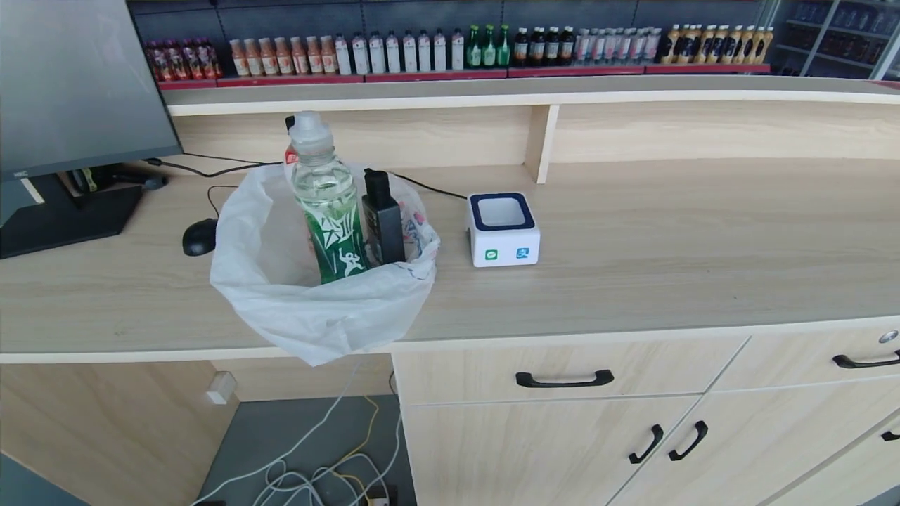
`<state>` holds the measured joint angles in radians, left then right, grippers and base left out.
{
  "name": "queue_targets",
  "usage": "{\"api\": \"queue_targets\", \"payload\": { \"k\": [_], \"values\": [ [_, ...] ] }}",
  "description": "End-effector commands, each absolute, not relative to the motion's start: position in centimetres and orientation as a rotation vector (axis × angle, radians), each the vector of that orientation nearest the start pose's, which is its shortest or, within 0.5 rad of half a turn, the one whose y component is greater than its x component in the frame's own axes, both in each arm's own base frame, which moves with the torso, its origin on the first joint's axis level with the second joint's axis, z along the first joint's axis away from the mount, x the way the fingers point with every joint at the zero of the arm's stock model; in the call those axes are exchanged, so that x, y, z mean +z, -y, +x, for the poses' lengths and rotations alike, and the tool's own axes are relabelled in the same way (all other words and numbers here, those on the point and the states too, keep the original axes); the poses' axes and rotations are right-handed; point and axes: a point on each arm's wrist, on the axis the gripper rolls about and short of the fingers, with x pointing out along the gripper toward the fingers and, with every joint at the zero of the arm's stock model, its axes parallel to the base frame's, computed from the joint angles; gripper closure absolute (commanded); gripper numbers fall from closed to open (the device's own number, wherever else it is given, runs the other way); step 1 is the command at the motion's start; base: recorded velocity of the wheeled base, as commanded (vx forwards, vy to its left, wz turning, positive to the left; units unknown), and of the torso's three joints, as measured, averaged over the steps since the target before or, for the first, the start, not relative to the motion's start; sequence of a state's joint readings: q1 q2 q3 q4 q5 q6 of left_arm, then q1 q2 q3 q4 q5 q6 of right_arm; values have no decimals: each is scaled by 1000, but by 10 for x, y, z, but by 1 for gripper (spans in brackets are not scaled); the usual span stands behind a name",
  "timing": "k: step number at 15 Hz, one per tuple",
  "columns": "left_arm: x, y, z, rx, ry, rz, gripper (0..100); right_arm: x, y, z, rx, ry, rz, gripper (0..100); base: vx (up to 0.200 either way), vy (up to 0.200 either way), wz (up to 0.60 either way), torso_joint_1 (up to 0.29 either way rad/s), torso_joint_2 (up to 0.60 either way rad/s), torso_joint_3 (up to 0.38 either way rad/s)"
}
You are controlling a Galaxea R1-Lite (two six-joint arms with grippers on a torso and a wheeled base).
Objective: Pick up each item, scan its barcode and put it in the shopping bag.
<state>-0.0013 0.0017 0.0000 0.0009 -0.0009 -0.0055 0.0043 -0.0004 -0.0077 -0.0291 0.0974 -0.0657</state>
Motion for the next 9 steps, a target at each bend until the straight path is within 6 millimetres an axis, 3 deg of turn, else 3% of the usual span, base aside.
{"api": "queue_targets", "payload": {
  "k": [1, 9],
  "values": [
    [76, 0, -23, -2, -2, -6, 0, 81, -2, -23, 102, 39, -68, 0, 0, 0, 0, 0, 0, 0],
    [76, 0, -23, -3, -2, -6, 0, 80, -2, -23, 106, 38, -86, 0, 0, 0, 0, 0, 0, 0]
  ]
}}
